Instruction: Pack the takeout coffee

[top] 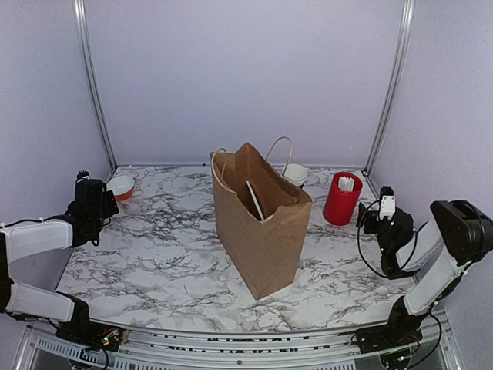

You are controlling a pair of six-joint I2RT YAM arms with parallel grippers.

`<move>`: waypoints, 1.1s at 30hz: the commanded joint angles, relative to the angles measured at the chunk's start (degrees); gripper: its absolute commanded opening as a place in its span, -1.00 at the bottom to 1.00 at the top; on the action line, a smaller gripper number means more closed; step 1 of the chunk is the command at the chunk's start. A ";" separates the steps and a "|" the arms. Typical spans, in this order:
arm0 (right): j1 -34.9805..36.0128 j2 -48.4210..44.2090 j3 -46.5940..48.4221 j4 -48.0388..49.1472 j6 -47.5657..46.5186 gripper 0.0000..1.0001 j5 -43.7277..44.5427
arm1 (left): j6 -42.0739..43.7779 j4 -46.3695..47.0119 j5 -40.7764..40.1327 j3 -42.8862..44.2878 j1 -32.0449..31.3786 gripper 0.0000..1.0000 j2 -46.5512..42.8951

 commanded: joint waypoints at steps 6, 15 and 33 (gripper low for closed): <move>0.48 0.43 0.69 2.35 -0.41 1.00 0.84 | 4.52 34.42 -6.65 -8.51 3.93 0.99 13.93; 0.39 0.41 0.62 2.34 -0.46 0.99 0.80 | 11.32 55.88 1.20 -16.92 4.68 0.98 16.05; 0.40 0.41 0.63 2.23 -0.47 1.00 0.73 | 13.29 61.48 9.37 -18.47 5.43 0.98 19.66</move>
